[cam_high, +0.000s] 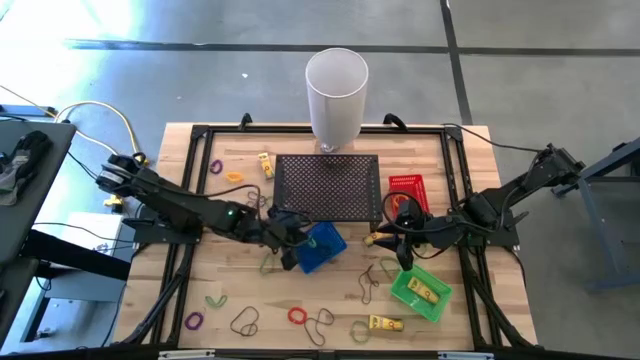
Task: Pick & Place Office Desk Supplies
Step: Put the green rubber band into the blue bin
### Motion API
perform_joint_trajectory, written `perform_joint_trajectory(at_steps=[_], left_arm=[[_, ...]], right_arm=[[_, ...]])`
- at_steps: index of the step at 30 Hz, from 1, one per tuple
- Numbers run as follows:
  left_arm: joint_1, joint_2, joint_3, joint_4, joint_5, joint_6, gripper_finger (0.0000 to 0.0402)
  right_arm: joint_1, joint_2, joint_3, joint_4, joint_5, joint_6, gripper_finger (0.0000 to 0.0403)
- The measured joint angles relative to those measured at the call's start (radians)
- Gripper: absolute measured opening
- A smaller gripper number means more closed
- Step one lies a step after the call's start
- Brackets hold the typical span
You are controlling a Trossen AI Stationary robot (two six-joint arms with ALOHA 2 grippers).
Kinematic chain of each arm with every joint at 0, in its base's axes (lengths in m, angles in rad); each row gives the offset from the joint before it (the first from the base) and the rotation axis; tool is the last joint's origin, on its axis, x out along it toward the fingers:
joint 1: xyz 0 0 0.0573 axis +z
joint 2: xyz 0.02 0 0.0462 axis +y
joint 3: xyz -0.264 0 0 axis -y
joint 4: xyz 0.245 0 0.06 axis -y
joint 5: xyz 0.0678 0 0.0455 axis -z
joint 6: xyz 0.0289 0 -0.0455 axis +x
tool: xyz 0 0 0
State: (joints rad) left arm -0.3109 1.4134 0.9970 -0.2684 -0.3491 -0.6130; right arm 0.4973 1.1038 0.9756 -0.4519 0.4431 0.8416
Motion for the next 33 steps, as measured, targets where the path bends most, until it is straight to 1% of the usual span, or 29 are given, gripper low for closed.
perform_joint_trajectory(at_steps=[3, 7, 9, 12, 17, 21, 25, 31, 33], left_arm=[[0.025, 0.001, 0.002, 0.019, 0.04, 0.032, 0.0], [0.059, 0.006, 0.002, -0.014, 0.03, 0.048, 0.0], [0.069, 0.02, 0.002, -0.023, 0.031, 0.111, 0.0], [0.057, 0.038, 0.002, -0.017, 0.034, 0.246, 0.0], [0.047, 0.056, 0.002, -0.027, 0.049, 0.325, 0.0], [0.048, 0.076, 0.003, -0.035, 0.048, 0.361, 0.0], [0.049, 0.108, 0.003, -0.02, 0.087, 0.386, 0.0], [0.081, 0.143, 0.003, 0.001, 0.188, 0.388, 0.0], [0.087, 0.147, 0.005, 0.001, 0.183, 0.392, 0.0]], right_arm=[[0.0, 0.0, 0.0, 0.001, 0.0, 0.002, 0.0167], [0.0, 0.0, 0.0, 0.018, 0.0, 0.002, 0.0167], [0.0, 0.0, 0.0, 0.02, 0.0, 0.001, 0.0167], [0.0, 0.0, 0.0, 0.02, 0.0, 0.0, 0.0167], [0.0, 0.0, 0.0, 0.022, 0.0, 0.0, 0.0167], [0.0, 0.0, 0.0, 0.023, 0.0, 0.002, 0.0167], [0.0, 0.0, 0.0, 0.023, 0.0, 0.002, 0.0167], [-0.002, 0.0, 0.0, 0.023, -0.001, 0.0, 0.0167], [-0.002, 0.0, 0.0, 0.022, 0.0, 0.0, 0.0167]])
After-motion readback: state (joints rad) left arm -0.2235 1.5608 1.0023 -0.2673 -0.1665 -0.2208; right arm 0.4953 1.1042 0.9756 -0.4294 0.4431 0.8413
